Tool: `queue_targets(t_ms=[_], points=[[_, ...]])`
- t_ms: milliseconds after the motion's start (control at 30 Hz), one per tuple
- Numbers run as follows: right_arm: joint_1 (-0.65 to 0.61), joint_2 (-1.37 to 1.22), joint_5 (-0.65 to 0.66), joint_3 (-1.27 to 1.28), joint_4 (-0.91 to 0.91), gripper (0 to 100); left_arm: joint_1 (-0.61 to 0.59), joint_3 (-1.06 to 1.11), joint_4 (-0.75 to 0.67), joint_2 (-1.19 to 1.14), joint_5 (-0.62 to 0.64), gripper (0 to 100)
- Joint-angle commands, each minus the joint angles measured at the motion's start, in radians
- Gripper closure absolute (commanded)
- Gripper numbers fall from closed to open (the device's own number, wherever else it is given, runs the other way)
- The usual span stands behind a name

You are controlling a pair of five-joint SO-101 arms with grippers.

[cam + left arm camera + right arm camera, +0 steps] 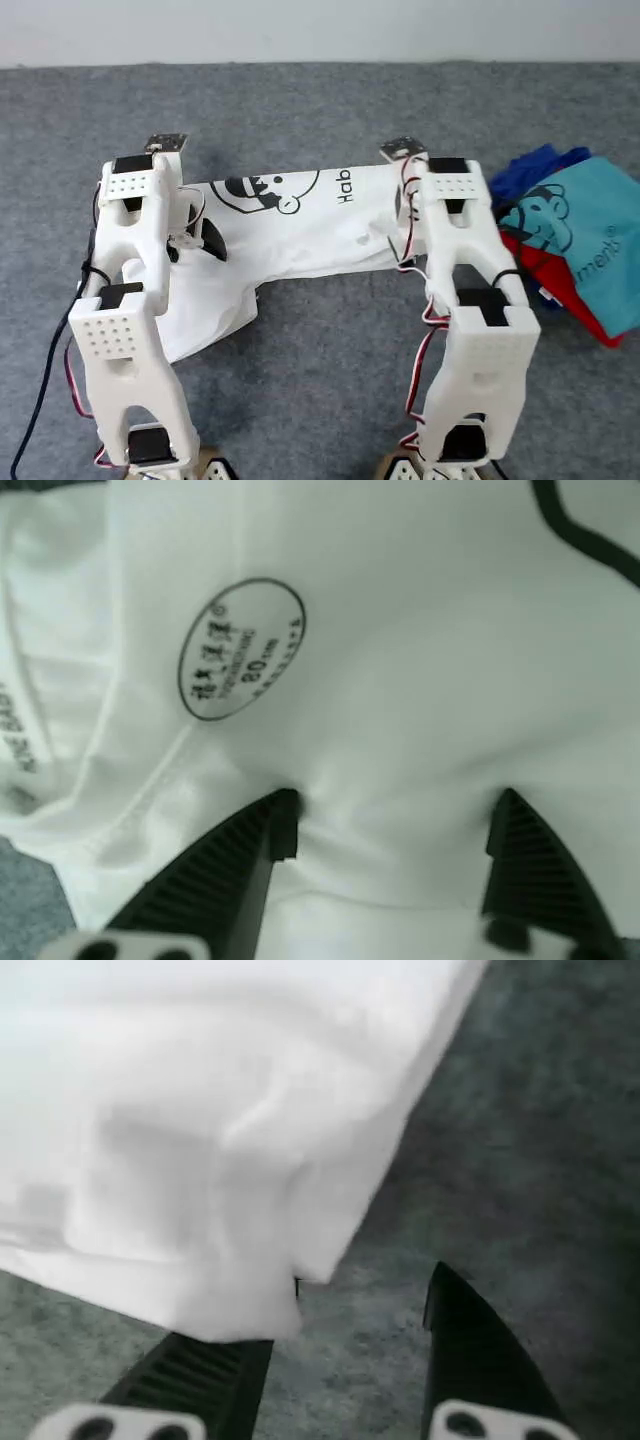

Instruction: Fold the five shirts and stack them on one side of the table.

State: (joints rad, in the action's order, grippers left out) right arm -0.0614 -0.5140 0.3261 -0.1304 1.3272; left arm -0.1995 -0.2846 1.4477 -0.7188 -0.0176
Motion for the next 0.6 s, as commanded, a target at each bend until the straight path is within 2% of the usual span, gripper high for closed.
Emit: queue_targets(t_ms=[0, 267, 567], points=[[0.036, 0.073, 0.020, -0.032, -0.010, 79.0, 0.009, -0.001, -0.014, -0.003, -0.011, 69], [0.047, 0.213, 0.014, -0.032, 0.019, 79.0, 0.009, -0.001, -0.014, -0.003, -0.011, 69], [-0.128, 0.295, -0.052, -0.026, 0.019, 79.0, 0.009, -0.001, -0.014, -0.003, -0.011, 69]])
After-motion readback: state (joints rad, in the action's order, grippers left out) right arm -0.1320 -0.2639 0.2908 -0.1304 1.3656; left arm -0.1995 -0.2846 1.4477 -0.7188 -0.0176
